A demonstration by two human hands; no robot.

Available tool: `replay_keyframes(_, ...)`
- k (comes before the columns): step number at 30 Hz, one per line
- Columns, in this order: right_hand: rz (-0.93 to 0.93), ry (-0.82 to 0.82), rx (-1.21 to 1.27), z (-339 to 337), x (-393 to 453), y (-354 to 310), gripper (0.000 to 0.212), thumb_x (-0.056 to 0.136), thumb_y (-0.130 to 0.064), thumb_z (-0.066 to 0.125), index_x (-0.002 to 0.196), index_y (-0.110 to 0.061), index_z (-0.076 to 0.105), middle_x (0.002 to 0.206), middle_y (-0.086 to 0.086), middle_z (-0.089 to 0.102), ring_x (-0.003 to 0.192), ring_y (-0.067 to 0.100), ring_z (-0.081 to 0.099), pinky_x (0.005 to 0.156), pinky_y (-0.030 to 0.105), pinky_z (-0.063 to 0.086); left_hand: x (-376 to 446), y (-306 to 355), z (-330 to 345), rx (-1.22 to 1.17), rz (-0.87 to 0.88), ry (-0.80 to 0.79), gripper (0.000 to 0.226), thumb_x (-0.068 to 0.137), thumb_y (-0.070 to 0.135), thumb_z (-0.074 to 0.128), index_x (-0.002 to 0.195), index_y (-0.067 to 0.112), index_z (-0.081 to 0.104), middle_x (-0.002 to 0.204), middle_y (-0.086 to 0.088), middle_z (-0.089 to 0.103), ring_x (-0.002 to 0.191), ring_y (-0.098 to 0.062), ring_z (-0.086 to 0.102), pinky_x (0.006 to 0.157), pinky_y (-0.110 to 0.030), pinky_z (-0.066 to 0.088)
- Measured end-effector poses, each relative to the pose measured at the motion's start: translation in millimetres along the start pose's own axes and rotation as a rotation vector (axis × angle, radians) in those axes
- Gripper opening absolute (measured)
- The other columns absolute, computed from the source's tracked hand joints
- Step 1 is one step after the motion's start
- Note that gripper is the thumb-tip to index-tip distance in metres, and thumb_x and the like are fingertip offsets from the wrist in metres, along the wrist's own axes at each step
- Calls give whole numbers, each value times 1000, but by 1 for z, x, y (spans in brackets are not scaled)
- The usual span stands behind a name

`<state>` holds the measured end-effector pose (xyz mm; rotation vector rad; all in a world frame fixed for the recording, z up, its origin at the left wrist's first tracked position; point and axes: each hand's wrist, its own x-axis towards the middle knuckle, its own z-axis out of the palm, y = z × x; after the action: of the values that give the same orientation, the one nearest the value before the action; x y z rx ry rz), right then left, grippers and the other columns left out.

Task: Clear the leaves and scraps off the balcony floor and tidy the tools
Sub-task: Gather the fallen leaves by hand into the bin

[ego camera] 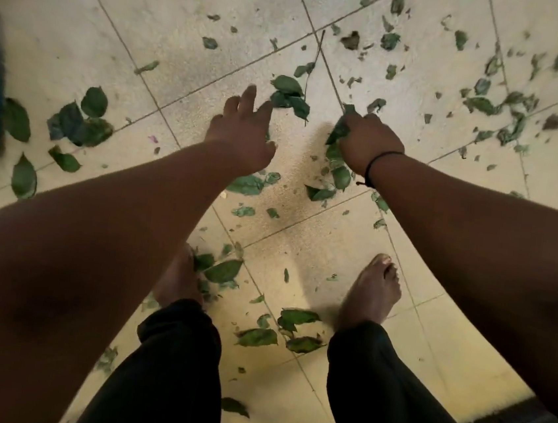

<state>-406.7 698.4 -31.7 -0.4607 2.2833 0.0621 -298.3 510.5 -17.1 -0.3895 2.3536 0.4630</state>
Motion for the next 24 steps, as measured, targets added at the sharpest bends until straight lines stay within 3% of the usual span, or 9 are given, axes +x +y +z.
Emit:
replay_keyframes(4, -49, 2, -58, 3, 22, 2, 57, 91, -8, 47, 145, -27, 37, 140, 16, 40, 117, 39, 51, 89, 43, 45, 30, 8, 1, 33, 3, 55, 70, 96, 41, 54, 153, 21, 19, 161, -13, 5, 141, -38, 21, 106, -52, 32)
replay_keyframes(8, -74, 71, -76, 15, 33, 6, 45, 88, -7, 54, 131, -16, 44, 131, 18, 40, 100, 40, 56, 74, 41, 45, 59, 14, -2, 70, 26, 138, 68, 95, 40, 56, 152, 25, 23, 156, -13, 17, 136, -38, 29, 103, -51, 34)
replay_keyframes(12, -101, 131, -88, 22, 36, 19, 31, 91, -11, 55, 121, -12, 46, 123, 18, 44, 96, 38, 55, 65, 37, 38, 82, 17, -3, 71, -5, 138, 66, 93, 41, 60, 149, 28, 28, 151, -13, 23, 133, -38, 32, 100, -51, 40)
replay_keyframes(15, -74, 114, -86, 28, 36, 31, 29, 94, -21, 56, 119, -9, 48, 124, 19, 44, 103, 38, 52, 69, 37, 37, 92, 20, -3, 98, 7, 114, 59, 92, 39, 62, 143, 23, 37, 144, -15, 32, 128, -38, 36, 95, -50, 42)
replay_keyframes(20, -56, 141, -70, 31, 34, 50, 26, 94, -31, 58, 112, -13, 58, 121, 15, 48, 112, 36, 45, 89, 42, 38, 98, 28, 2, 105, -12, 154, 33, 96, 26, 58, 125, 11, 52, 130, -18, 43, 121, -39, 41, 89, -48, 41)
replay_keyframes(24, 1, 182, 216, 23, 23, 53, 17, 89, -40, 61, 93, -23, 61, 112, 6, 51, 110, 29, 43, 89, 39, 35, 93, 33, 1, 33, -40, 139, 26, 96, 27, 57, 117, 11, 59, 121, -17, 54, 116, -37, 49, 84, -42, 42)
